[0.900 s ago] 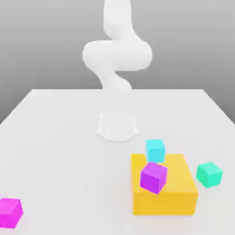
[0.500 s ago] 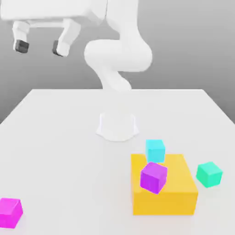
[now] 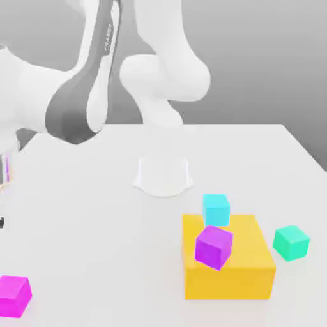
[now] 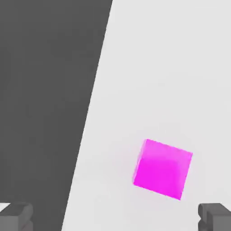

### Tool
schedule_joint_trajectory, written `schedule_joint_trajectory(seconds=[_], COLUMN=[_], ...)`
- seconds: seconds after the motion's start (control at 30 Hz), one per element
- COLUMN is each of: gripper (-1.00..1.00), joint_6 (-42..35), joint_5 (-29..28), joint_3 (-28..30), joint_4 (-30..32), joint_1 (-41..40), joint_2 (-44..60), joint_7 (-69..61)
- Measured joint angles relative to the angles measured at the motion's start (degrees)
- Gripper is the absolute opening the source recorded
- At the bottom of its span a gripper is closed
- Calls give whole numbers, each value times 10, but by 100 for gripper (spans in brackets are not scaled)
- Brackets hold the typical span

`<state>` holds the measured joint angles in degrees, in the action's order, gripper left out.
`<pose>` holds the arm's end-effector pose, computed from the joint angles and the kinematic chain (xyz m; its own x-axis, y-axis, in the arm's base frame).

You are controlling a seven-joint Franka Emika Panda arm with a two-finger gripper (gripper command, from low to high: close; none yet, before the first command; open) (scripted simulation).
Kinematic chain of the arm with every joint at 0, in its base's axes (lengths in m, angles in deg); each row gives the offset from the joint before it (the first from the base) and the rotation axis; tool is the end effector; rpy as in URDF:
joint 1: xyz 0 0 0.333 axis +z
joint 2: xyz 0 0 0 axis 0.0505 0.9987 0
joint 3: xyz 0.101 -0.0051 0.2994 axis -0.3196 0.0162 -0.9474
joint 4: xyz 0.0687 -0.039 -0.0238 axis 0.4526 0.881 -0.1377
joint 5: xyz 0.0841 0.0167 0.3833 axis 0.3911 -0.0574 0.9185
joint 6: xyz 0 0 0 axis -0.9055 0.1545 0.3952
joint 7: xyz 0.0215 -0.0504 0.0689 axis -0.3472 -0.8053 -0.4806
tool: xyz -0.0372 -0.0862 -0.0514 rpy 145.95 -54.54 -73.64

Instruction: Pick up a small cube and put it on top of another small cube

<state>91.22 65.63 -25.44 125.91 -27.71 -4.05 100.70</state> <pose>0.4650 -0.2733 0.2467 -0.6696 -0.7420 0.0332 -0.7420 0.6664 -0.0728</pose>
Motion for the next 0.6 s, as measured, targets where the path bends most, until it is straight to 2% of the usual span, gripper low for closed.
schedule_joint_trajectory(seconds=[0.1,0.2,0.23,0.43,0.6], gripper=[0,0,-100,-100,-100], joint_6=[24,70,86,95,34], joint_5=[43,51,51,51,53], joint_3=[1,-1,-1,-1,0], joint_4=[-2,-13,-17,-19,-3], joint_1=[-19,-25,-25,-25,-23], joint_2=[55,118,138,148,71], joint_7=[18,22,23,23,22])
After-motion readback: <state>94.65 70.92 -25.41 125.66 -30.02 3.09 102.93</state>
